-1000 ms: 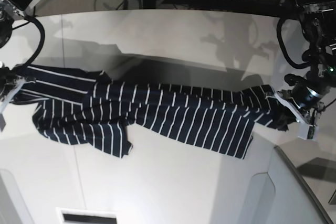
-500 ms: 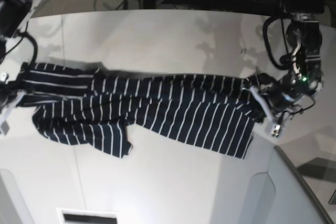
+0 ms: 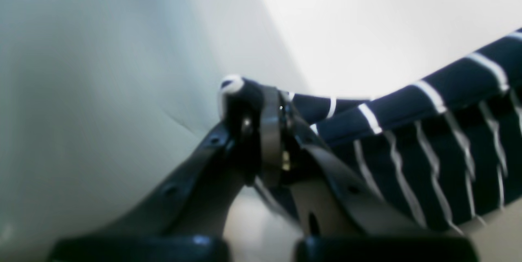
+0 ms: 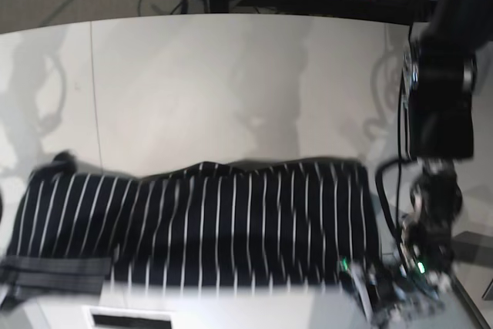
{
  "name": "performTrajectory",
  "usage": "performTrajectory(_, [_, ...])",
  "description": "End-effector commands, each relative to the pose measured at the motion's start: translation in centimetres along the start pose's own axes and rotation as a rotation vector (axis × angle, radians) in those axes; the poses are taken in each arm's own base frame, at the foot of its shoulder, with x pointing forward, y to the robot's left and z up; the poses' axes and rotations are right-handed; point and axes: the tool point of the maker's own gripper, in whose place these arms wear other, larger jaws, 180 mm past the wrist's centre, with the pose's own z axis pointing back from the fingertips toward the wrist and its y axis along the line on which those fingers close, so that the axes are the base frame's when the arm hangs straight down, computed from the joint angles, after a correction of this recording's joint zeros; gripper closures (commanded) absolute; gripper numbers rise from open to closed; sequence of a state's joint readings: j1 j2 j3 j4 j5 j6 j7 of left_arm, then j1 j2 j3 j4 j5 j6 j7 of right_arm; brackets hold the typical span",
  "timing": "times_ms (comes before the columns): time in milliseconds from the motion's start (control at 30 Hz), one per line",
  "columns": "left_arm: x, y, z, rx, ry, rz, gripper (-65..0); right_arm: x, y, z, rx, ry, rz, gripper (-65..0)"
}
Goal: Layout the t-shirt on the table in an organized manner, then fold the t-shirt properly
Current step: 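Raise and swing the shirt with both grippers, then lay it down, then hold the shirt edge with both grippers and drag it to flatten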
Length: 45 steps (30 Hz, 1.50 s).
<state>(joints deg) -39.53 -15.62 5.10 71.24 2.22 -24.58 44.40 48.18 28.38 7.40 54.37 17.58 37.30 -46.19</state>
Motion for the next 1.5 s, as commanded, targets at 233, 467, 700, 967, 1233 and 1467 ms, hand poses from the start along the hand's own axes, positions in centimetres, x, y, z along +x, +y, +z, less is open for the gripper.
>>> performTrajectory(233, [10.7,9.5,8.4,0.260,-0.219,0.004,0.0,9.0,-3.3,11.5,-0.253,-0.206,0.201,0.0])
performTrajectory(467, [-5.4,-2.7,6.4,0.065,0.006,-0.027,0.0,-9.0,3.1,5.6,-0.090,0.074,0.096,0.0])
performTrajectory(700, [-17.8,-10.0,6.1,-0.079,0.175,-0.026,0.0,-22.2,8.9,1.2,0.093,0.265,-0.102,0.0])
performTrajectory(967, [-22.3,-12.3,6.7,-0.133,0.250,-0.018,0.0,-27.7,10.7,1.4,0.136,0.374,-0.165,0.0])
performTrajectory(1233, [-23.9,-13.4,7.6,-0.152,0.284,-0.019,0.0,-30.2,10.7,2.5,0.130,0.432,-0.172,0.0])
performTrajectory(1467, [-25.9,-14.1,8.4,-0.171,0.324,-0.026,0.0,-33.1,11.6,3.7,0.139,0.498,-0.181,0.0])
